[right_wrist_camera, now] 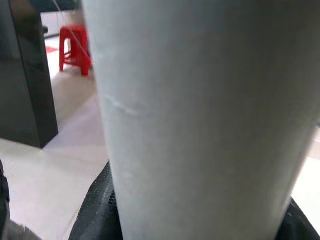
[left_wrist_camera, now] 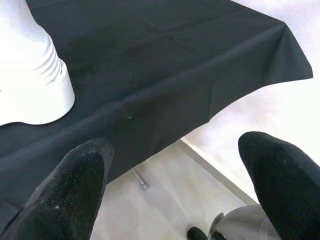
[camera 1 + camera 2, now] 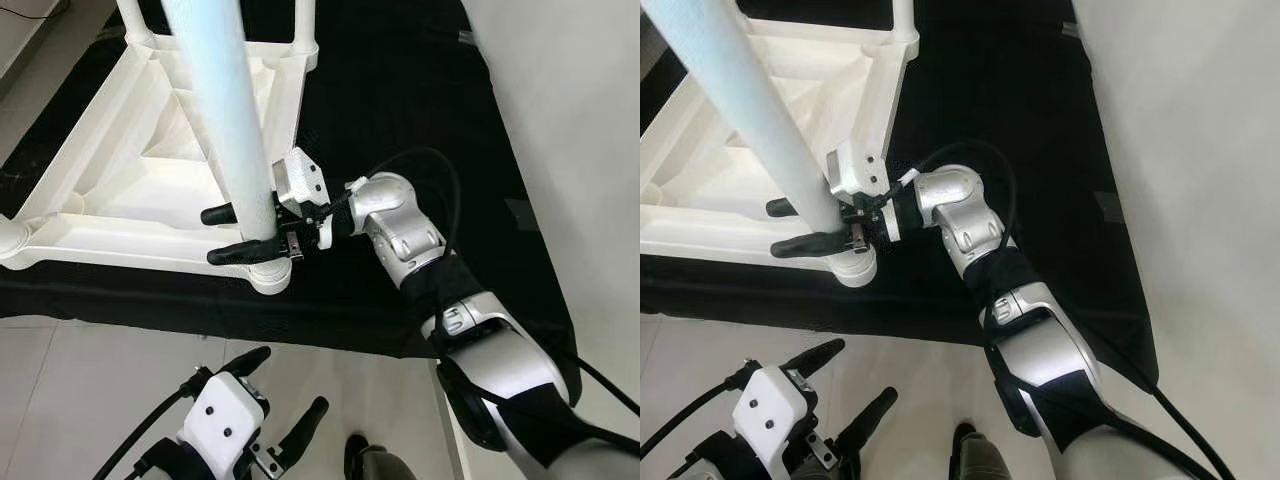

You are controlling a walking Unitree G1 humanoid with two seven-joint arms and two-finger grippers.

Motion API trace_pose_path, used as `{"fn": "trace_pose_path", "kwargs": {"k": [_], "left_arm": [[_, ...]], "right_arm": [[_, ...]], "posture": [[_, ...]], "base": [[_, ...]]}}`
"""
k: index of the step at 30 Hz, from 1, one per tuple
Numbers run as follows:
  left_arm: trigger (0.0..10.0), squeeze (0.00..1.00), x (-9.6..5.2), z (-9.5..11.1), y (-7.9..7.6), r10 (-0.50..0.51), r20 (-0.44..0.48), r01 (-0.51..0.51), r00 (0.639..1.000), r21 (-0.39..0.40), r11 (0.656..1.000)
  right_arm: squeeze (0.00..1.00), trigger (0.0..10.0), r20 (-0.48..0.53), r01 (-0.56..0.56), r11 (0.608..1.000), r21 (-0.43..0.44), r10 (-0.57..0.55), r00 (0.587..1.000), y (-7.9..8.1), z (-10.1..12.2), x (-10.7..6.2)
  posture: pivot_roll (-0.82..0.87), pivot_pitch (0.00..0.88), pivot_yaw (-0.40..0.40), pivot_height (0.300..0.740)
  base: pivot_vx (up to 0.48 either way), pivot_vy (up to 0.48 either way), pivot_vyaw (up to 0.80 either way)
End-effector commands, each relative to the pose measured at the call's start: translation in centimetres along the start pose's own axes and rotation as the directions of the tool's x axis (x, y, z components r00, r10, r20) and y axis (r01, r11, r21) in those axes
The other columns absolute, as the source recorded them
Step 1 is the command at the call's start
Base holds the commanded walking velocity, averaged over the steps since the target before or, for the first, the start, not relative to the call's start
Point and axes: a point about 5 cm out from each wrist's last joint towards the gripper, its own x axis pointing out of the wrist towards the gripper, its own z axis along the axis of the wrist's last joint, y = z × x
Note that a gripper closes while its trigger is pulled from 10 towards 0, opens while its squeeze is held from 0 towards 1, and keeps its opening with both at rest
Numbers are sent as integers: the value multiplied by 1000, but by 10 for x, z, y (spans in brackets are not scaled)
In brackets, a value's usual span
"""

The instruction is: Building children table

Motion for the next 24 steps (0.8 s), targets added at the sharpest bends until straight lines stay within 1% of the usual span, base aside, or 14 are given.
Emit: {"fn": "trace_pose_path", "kwargs": {"k": [1,3,4,7,9,10,11,12,13,15,18,20,23,24], "left_arm": [[10000,0,-3,0,-3,-15,-18,15,1000,0,1000],[10000,0,-3,0,-2,-14,-18,14,1000,0,1000],[10000,0,-3,0,-2,-14,-18,14,1000,0,1000],[10000,0,-3,-1,-2,-14,-20,14,1000,-1,1000],[10000,0,-3,-1,-2,-14,-20,14,1000,-1,1000],[10000,0,-3,-1,-2,-14,-20,14,1000,-1,1000],[10000,0,-3,-1,-2,-14,-20,14,1000,-1,1000],[10000,0,-3,-1,-2,-14,-21,14,1000,-1,1000],[10000,0,-3,-1,-3,-14,-22,14,1000,-1,1000],[10000,0,-3,-2,-3,-13,-23,13,1000,-1,1000],[10000,0,-3,-2,-3,-13,-24,13,1000,-1,1000],[10000,0,-3,-2,-3,-13,-24,13,1000,-2,1000],[10000,0,-3,-2,-2,-14,-24,14,1000,-3,1000],[10000,0,-3,-2,-2,-14,-24,14,1000,-3,1000]], "right_arm": [[0,10000,-195,-28,975,223,73,978,25,-56,-8],[0,10000,-217,-49,964,262,108,970,25,-57,-8],[0,10000,-217,-49,964,262,108,970,25,-57,-8],[0,10000,-224,-31,946,322,109,969,22,-56,-8],[0,10000,-224,-31,946,322,109,969,22,-56,-8],[0,10000,-223,11,937,350,72,972,18,-56,-7],[0,10000,-223,11,937,350,72,972,18,-56,-7],[0,10000,-222,59,926,373,27,975,15,-56,-6],[0,10000,-230,130,912,388,-40,972,11,-58,-4],[0,10000,-243,221,886,408,-128,962,7,-61,-3],[0,10000,-248,247,875,416,-152,957,6,-62,-3],[0,10000,-260,326,844,427,-231,938,4,-66,-4],[0,10000,-261,405,800,442,-317,912,2,-68,-7],[0,10000,-261,405,800,442,-317,912,2,-68,-7]], "posture": [[98,358,-71,740],[95,353,-68,740],[95,353,-68,740],[93,350,-67,740],[93,350,-67,740],[92,346,-67,740],[92,346,-67,740],[91,342,-68,740],[93,340,-67,740],[94,339,-67,740],[94,339,-67,740],[92,339,-62,740],[89,340,-59,740],[89,340,-59,740]], "base": [[0,0,0],[0,0,0],[0,0,0],[0,0,0],[0,0,0],[0,0,0],[0,0,0],[0,0,0],[0,0,0],[0,0,0],[0,0,0],[0,0,0],[0,0,0],[0,0,0]]}}
